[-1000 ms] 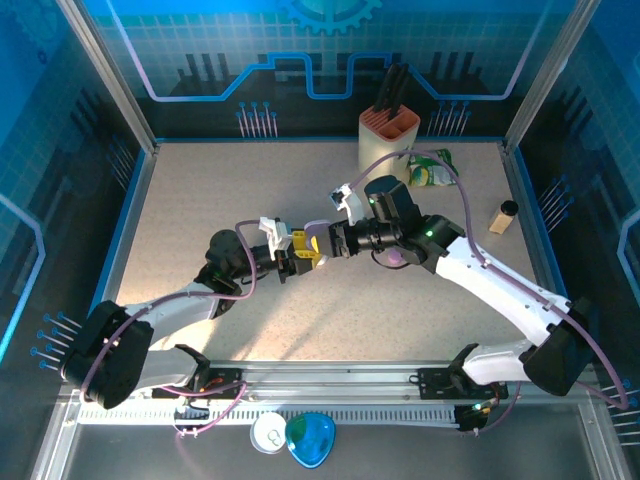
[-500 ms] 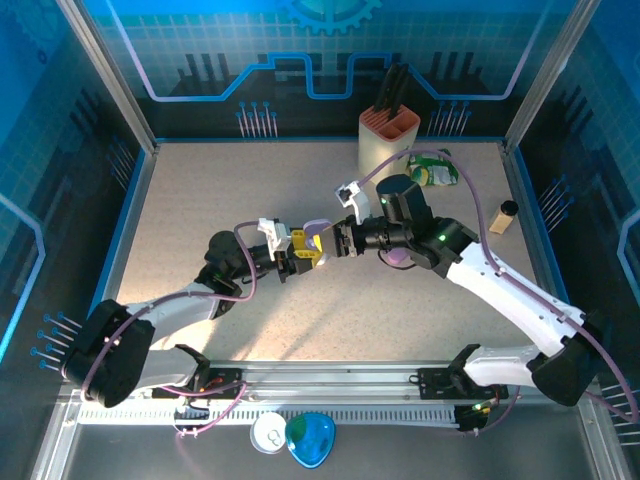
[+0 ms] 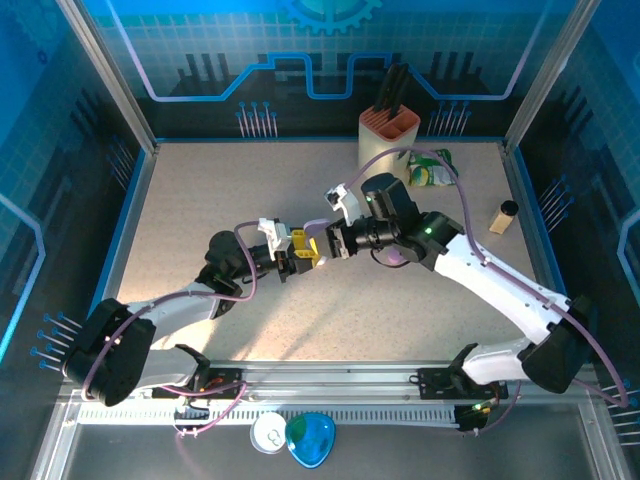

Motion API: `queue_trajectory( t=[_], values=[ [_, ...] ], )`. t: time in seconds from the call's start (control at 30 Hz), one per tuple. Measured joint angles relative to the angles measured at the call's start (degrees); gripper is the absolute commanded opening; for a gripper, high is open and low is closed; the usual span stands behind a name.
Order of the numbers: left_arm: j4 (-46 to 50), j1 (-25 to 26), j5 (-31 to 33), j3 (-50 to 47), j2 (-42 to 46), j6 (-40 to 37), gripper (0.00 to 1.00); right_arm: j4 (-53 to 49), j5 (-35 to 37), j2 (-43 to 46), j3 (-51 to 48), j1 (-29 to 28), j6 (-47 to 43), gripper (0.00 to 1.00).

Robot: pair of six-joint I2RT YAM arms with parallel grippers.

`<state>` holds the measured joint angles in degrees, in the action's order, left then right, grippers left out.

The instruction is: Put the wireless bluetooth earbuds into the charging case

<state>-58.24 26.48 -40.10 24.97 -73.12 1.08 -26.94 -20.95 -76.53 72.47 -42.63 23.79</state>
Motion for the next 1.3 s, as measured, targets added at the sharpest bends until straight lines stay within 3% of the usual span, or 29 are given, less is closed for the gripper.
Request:
queue_trajectory(
  t=[0.17, 0.53, 1.3],
  values=[
    [0.5, 0.0, 0.0, 0.0, 0.0, 0.0, 0.26, -1.5, 0.9, -0.5, 0.9, -0.2, -1.3, 0.34],
    [2.2, 0.0, 0.8, -0.1, 1.1, -0.6, 0.26, -5.7, 4.6, -2.5, 4.2, -1.1, -3.3, 0.24],
    [4.0, -0.1, 1.9, -1.0, 2.4, -1.2, 0.26, -7.3, 7.8, -5.2, 7.7, -1.5, -5.0, 0.27]
  ],
)
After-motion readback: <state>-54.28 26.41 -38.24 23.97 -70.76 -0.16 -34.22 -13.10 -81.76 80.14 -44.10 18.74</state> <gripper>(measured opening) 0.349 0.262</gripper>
